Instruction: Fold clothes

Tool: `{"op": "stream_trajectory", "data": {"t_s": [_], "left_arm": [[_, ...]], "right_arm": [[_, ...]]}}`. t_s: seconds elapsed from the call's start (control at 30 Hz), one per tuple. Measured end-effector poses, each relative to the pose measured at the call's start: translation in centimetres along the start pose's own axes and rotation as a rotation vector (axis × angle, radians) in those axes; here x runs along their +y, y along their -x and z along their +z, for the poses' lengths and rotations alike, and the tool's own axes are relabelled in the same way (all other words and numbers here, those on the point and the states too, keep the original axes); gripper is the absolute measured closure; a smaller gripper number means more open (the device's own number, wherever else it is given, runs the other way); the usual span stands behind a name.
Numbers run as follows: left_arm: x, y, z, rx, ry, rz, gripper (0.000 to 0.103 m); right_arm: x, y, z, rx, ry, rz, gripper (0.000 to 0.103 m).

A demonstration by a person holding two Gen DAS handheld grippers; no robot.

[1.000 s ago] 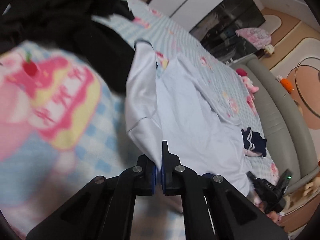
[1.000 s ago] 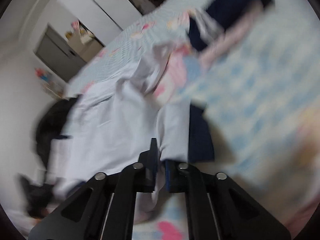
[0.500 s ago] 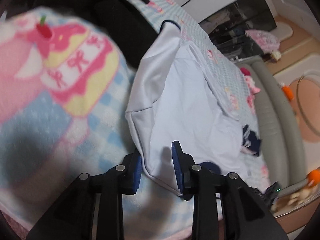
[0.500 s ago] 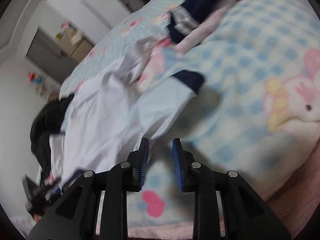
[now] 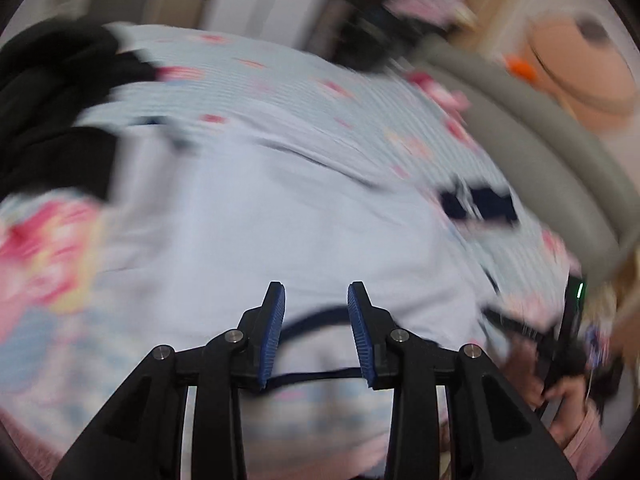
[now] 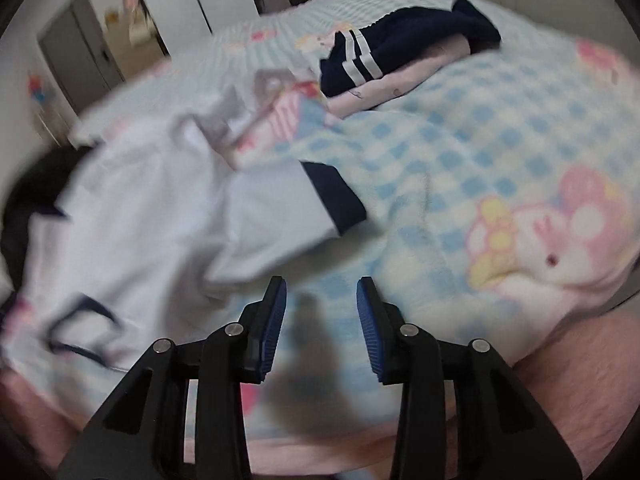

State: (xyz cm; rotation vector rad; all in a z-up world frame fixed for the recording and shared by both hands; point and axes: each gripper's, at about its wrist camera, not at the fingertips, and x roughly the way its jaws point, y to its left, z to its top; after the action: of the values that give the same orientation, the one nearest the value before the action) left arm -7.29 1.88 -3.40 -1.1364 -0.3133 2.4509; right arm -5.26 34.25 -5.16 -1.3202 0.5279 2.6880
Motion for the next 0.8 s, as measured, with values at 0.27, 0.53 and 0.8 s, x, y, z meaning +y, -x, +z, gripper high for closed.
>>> {"op": "stream_trajectory", "data": {"t_s": [0.27,0.53,0.8], "left_arm": [[-11.3,-10.5,-0.1,0.203,-0.228,-0.083,0.068],[-10.7,-12.4,-2.4,0.272,-0.193,-0.014,0.067],[-9.2,-12.2,-3.2,0.288,-0.12,-0.014,0.067]], "right_arm": [[-0.3,0.7,-0.6,-0.036,-0.029,0.129,0.058],[1.2,-1.3,-0.6,0.022,0.066,0.142,0.057],[3.0,-4.4,-1.1,0.1,0.172,0.025,0.058]]}}
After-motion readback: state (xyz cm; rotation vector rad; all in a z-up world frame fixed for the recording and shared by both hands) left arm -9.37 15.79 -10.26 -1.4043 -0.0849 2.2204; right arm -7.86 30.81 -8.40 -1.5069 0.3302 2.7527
